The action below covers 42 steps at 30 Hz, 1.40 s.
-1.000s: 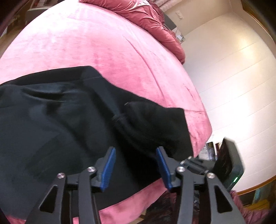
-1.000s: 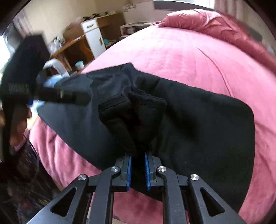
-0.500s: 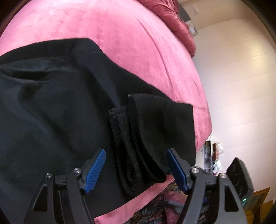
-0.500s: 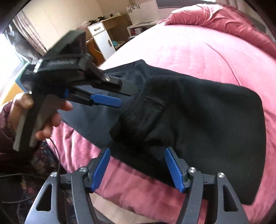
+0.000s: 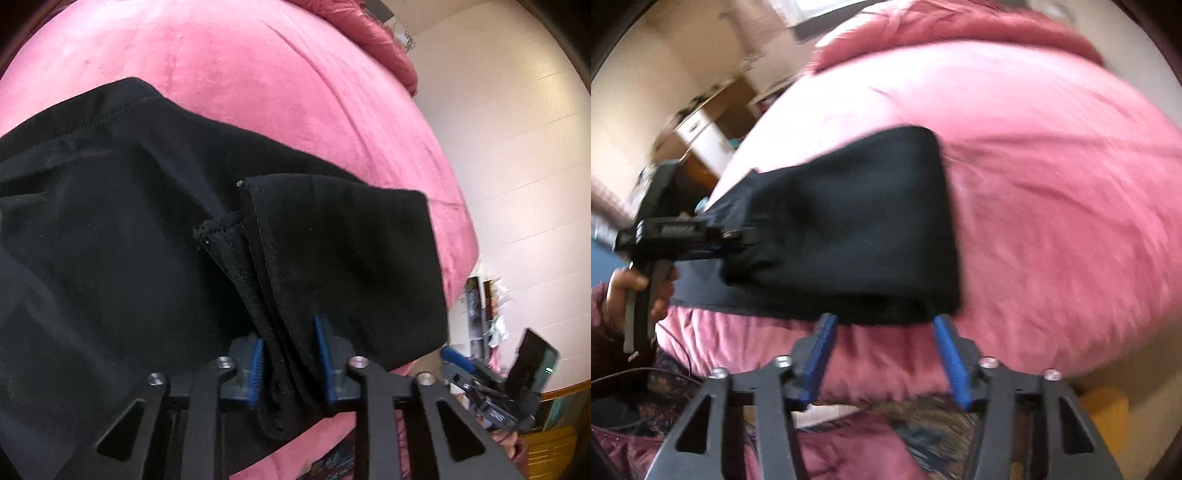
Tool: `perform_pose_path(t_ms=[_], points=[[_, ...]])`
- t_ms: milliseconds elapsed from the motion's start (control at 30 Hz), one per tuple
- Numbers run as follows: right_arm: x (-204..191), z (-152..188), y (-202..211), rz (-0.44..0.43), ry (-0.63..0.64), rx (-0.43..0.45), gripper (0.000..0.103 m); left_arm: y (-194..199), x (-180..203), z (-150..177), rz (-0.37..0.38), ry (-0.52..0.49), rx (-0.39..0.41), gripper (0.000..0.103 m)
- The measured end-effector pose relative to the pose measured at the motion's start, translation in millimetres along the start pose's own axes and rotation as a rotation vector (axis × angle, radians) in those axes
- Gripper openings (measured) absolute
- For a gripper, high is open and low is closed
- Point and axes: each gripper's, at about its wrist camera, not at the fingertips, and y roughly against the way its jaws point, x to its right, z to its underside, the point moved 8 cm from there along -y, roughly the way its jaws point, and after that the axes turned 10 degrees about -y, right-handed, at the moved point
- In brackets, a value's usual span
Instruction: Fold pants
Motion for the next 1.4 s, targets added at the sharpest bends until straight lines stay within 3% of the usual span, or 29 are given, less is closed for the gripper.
perform_pose_path(t_ms=[167, 300, 400, 467, 767, 900, 1133, 1267, 1400], points=[[20.1, -7.9, -4.7, 0.003, -0.110, 0.023, 0.047, 27.6, 10.5, 3.5, 0.032, -0.061, 0.083, 0.018], [15.5, -10.3, -7.4, 0.010, -0.092, 0.026, 0.045, 27.7, -9.1, 18.4, -0.045, -0.072, 0.039, 0.017], [9.3, -9.5, -13.2, 0.037, -0.065, 0.013, 0.045, 15.0, -22.6, 19.3, -0.050, -0.022, 0.028, 0.023], [4.9, -9.3, -14.4, 0.056, -0.039, 0.012, 0.042, 16.5, -25.5, 19.1, -0.055, 0.006, 0.028, 0.037], [-42.6, -18.9, -4.3, 0.061, 0.126, 0.051, 0.040, 47.8, -25.2, 16.5, -0.032, -0.011, 0.068, 0.035], [-72.8, -24.5, -16.7, 0.037, 0.190, 0.045, 0.040, 54.3, -1.0, 7.9, -0.004, -0.051, 0.112, 0.035], [-112.6, -11.6, -58.1, 0.010, 0.292, -0.052, 0.040, 13.9, 8.9, 19.0, -0.233, -0.192, 0.003, 0.037], [-111.1, 3.6, -81.3, 0.028, 0.305, -0.113, 0.040, 3.1, 1.6, 25.9, -0.240, -0.164, 0.008, 0.041], [-112.6, 4.8, -85.0, 0.037, 0.315, -0.114, 0.040, 8.2, -0.7, 25.0, -0.229, -0.150, 0.036, 0.042]])
